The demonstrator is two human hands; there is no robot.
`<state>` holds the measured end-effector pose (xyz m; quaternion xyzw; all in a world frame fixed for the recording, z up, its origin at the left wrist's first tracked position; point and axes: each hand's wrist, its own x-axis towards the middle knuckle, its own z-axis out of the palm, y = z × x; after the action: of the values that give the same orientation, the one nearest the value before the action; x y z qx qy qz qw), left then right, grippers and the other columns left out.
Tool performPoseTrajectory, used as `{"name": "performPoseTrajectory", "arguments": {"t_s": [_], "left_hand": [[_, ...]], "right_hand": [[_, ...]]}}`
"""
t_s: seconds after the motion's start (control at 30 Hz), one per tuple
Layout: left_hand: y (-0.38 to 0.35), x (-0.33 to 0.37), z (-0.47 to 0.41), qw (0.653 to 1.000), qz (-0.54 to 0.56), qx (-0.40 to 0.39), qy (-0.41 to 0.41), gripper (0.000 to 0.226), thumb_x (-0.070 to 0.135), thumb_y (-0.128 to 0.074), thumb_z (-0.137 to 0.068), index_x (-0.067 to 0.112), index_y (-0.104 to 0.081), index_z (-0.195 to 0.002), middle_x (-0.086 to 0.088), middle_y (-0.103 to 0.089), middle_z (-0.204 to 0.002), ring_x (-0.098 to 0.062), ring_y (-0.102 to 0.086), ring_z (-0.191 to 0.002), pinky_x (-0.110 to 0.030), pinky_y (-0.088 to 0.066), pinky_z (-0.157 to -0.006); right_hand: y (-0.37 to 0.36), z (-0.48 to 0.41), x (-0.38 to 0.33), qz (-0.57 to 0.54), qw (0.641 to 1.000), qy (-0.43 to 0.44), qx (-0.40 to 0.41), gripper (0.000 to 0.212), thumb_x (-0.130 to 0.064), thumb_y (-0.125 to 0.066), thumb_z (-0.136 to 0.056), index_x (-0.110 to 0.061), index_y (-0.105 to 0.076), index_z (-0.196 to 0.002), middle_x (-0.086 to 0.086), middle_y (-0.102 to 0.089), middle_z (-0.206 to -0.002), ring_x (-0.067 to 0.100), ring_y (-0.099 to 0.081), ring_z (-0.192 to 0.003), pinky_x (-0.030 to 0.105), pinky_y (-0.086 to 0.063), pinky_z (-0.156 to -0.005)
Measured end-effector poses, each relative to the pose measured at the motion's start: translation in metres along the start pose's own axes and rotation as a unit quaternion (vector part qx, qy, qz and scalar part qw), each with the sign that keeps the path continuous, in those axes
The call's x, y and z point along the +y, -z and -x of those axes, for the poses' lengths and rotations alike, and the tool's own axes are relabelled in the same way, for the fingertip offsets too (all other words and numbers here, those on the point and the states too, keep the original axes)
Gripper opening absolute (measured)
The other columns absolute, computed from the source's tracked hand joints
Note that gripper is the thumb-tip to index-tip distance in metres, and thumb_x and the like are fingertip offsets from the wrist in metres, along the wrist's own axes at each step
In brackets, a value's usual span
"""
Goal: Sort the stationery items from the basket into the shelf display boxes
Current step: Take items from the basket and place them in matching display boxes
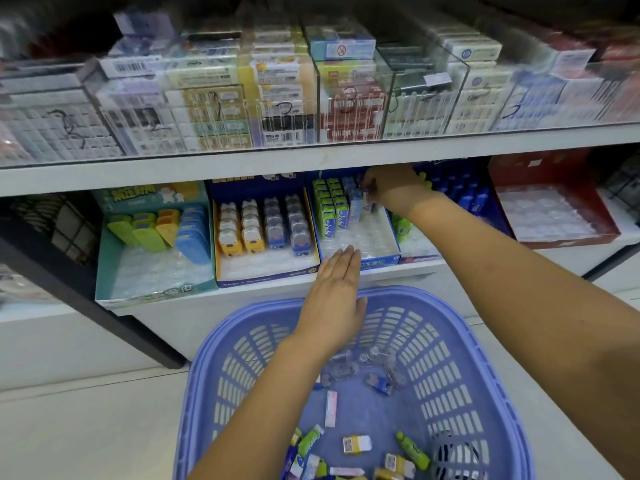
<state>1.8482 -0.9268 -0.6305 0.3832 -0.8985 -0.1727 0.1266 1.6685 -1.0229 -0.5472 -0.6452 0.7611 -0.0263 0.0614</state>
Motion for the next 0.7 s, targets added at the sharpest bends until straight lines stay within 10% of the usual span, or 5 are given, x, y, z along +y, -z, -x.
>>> {"name": "performPoseTrajectory", "arguments": {"t_s": [0.13, 0.23, 0.43, 0.7], "left_hand": [[-0.001, -0.003, 0.018, 0.985, 0.136, 0.107, -0.019, 0.044, 0.018, -0.046, -0.097, 0.012, -0.044, -0.140, -0.004, -0.044, -0.146, -0.016, -0.036, -0.135, -0.016, -0.020, -0.109], [-0.029, -0.016, 0.045, 0.981, 0.162, 0.105, 0.028, 0.027, 0.015, -0.050, -0.091, 0.012, -0.064, -0.114, -0.006, -0.065, -0.114, -0.020, -0.059, -0.106, -0.025, -0.042, -0.090], [-0.098, -0.081, 0.094, 0.954, 0.051, -0.176, 0.239, 0.050, 0.023, -0.057, -0.091, 0.012, -0.044, -0.138, -0.013, -0.052, -0.135, -0.027, -0.051, -0.123, -0.030, -0.040, -0.098], [-0.138, -0.126, 0.104, 0.948, -0.020, -0.254, 0.189, 0.089, 0.028, -0.074, -0.079, 0.013, -0.021, -0.149, -0.008, -0.028, -0.153, -0.023, -0.025, -0.141, -0.029, -0.024, -0.112]], "right_hand": [[-0.011, 0.045, -0.011, -0.072, 0.989, -0.010, 0.127, 0.022, -0.013, -0.061, -0.085, -0.004, -0.060, -0.105, 0.017, -0.061, -0.108, 0.031, -0.057, -0.101, 0.032, -0.044, -0.075], [-0.045, 0.103, -0.022, -0.141, 0.990, -0.001, 0.020, 0.018, -0.028, -0.072, -0.079, -0.011, -0.065, -0.083, 0.010, -0.068, -0.086, 0.024, -0.061, -0.083, 0.027, -0.043, -0.068], [-0.186, 0.172, -0.012, -0.058, 0.934, -0.016, -0.353, 0.048, -0.030, -0.072, -0.080, -0.006, -0.058, -0.120, 0.014, -0.060, -0.122, 0.027, -0.058, -0.111, 0.031, -0.046, -0.086], [-0.296, 0.182, 0.016, -0.053, 0.931, -0.050, -0.359, 0.107, -0.044, -0.077, -0.070, -0.015, -0.011, -0.149, 0.016, -0.016, -0.154, 0.032, -0.019, -0.142, 0.046, -0.026, -0.113]]}}
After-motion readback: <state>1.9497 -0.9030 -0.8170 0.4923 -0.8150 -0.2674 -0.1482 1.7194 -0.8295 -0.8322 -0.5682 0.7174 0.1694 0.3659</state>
